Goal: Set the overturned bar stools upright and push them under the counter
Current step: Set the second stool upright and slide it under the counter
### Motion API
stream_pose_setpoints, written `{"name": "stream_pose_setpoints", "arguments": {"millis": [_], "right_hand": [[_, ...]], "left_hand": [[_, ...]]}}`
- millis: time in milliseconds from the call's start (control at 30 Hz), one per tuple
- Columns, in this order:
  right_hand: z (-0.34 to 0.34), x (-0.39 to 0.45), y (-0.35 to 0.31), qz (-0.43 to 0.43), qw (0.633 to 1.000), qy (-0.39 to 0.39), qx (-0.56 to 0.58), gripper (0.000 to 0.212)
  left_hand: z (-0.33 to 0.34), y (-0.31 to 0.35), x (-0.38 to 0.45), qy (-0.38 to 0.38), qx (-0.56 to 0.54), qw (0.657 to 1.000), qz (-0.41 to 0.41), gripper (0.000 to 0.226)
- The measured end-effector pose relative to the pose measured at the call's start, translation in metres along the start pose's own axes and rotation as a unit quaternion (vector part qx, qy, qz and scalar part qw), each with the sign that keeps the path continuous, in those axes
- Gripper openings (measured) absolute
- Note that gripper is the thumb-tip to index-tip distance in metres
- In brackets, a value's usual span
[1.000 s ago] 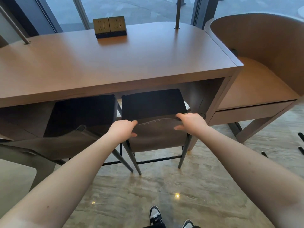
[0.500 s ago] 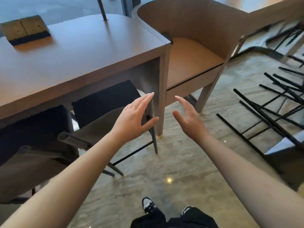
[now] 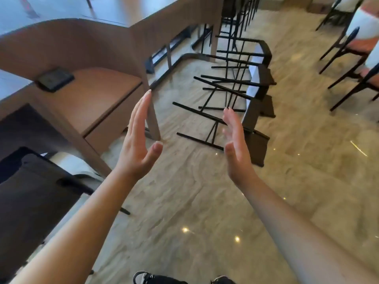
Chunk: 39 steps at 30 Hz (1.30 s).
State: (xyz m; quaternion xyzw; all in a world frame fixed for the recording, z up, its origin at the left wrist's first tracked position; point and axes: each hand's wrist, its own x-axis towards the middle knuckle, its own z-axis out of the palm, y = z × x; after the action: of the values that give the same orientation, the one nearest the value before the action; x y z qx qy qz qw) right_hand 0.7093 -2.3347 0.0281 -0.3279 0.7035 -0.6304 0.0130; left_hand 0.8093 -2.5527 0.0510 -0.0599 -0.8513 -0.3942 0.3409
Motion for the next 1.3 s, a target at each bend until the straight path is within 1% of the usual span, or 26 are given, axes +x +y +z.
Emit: {"name": "stream_pose_setpoints", "arguments": {"millis": [100, 233, 300, 400, 567, 833, 1033, 1133, 1300], "right_hand": [[-0.076, -0.015, 0.0, 0.001, 0.998, 0.049, -0.041, 0.098], [-0.151, -0.035, -0.001, -0.003, 0.992, 0.109, -0.068, 0.095], [-0.179, -0.043, 0.001, -0.003, 0.989, 0.135, -0.067, 0.091], [-0.219, -0.05, 0.011, 0.001, 0.982, 0.172, -0.074, 0.093], [-0.277, -0.042, 0.036, 0.015, 0.972, 0.218, -0.089, 0.095], [-0.382, 0.009, 0.082, 0.043, 0.955, 0.257, -0.142, 0.096], [-0.447, 0.043, 0.107, 0.061, 0.943, 0.288, -0.154, 0.098], [-0.481, 0.057, 0.125, 0.062, 0.945, 0.285, -0.148, 0.096], [-0.546, 0.08, 0.167, 0.048, 0.951, 0.276, -0.133, 0.097]], "left_hand": [[0.068, 0.034, 0.027, -0.023, -0.034, 0.999, 0.029, 0.096], [0.143, 0.064, 0.051, -0.06, -0.076, 0.994, 0.057, 0.094], [0.171, 0.073, 0.059, -0.082, -0.083, 0.991, 0.06, 0.094], [0.215, 0.084, 0.075, -0.118, -0.094, 0.985, 0.079, 0.093], [0.286, 0.089, 0.117, -0.147, -0.108, 0.978, 0.103, 0.094], [0.406, 0.075, 0.206, -0.181, -0.149, 0.963, 0.132, 0.096], [0.484, 0.087, 0.265, -0.221, -0.187, 0.945, 0.15, 0.095], [0.521, 0.088, 0.289, -0.224, -0.189, 0.942, 0.162, 0.094], [0.585, 0.095, 0.319, -0.229, -0.162, 0.949, 0.148, 0.095]]}}
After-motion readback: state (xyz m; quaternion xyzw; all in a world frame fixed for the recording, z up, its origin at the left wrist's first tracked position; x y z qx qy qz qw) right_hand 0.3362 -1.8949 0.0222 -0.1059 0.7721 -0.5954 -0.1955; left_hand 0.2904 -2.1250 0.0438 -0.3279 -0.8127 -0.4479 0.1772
